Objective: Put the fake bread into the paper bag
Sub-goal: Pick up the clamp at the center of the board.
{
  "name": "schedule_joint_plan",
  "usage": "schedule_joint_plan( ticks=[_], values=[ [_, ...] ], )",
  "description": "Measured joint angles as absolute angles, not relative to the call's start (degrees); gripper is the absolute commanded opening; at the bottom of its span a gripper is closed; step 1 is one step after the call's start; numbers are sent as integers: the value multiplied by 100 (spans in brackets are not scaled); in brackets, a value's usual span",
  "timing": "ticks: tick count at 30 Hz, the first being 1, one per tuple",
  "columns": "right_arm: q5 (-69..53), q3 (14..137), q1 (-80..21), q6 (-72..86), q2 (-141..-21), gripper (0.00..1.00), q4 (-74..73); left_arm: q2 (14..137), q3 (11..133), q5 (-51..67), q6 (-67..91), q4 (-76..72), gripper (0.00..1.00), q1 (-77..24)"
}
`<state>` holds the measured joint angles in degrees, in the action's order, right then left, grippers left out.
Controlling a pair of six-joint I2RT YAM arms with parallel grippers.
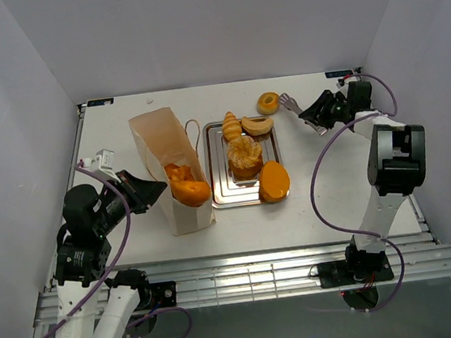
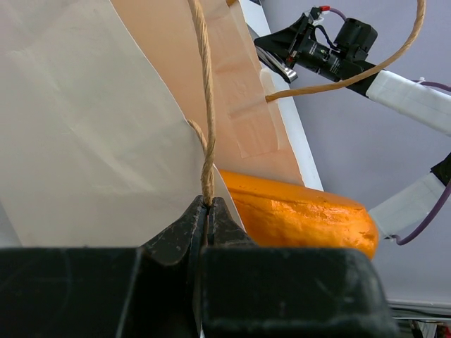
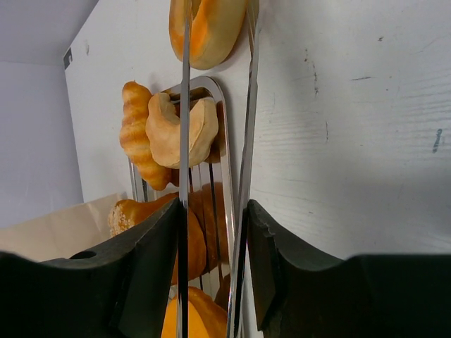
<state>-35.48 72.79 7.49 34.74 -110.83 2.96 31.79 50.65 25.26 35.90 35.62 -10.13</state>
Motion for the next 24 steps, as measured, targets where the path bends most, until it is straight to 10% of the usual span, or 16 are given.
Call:
schedule_joint_plan(
  ticks=[24],
  values=[
    [-3918,7341,707,3889,-11528,49,790,3166,5074,2482,3651,3575,0,-1013]
  ],
)
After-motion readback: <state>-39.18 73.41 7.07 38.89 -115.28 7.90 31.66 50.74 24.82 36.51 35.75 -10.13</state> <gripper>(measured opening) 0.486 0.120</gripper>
